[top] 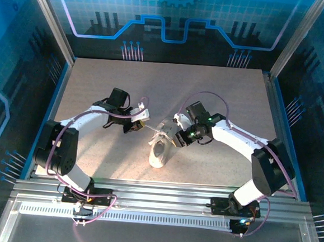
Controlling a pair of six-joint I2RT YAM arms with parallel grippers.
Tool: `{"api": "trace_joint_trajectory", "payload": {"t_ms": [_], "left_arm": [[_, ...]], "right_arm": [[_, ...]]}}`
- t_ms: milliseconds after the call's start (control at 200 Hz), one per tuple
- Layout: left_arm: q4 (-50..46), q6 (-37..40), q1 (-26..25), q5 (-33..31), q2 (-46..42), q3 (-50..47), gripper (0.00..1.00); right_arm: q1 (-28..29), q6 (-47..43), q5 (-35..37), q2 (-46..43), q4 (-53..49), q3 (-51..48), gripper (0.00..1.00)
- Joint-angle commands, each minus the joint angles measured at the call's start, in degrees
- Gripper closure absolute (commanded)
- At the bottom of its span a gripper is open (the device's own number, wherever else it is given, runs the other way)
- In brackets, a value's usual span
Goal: Tie the shoes
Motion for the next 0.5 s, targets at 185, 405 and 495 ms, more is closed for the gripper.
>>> {"api": "trace_joint_trajectory", "payload": {"t_ms": [185, 405, 495], "left_arm": [[-1.4, 0.6, 0.1, 2.3, -1.1, 0.0, 1.00], [-1.8, 0.4, -0.1, 1.7, -0.9, 0.1, 0.93], [-1.9, 0.4, -0.1, 1.2, -1.4, -0.2, 0.83]], "right_arm": [[-1.0, 1.3, -4.0, -3.3, 0.0, 3.5, 0.59], [-3.2, 3.4, -2.9, -8.1, 0.2, 0.0, 0.58], [-5.1, 6.1, -2.6, -8.4, 0.6, 0.7, 0.57]]}}
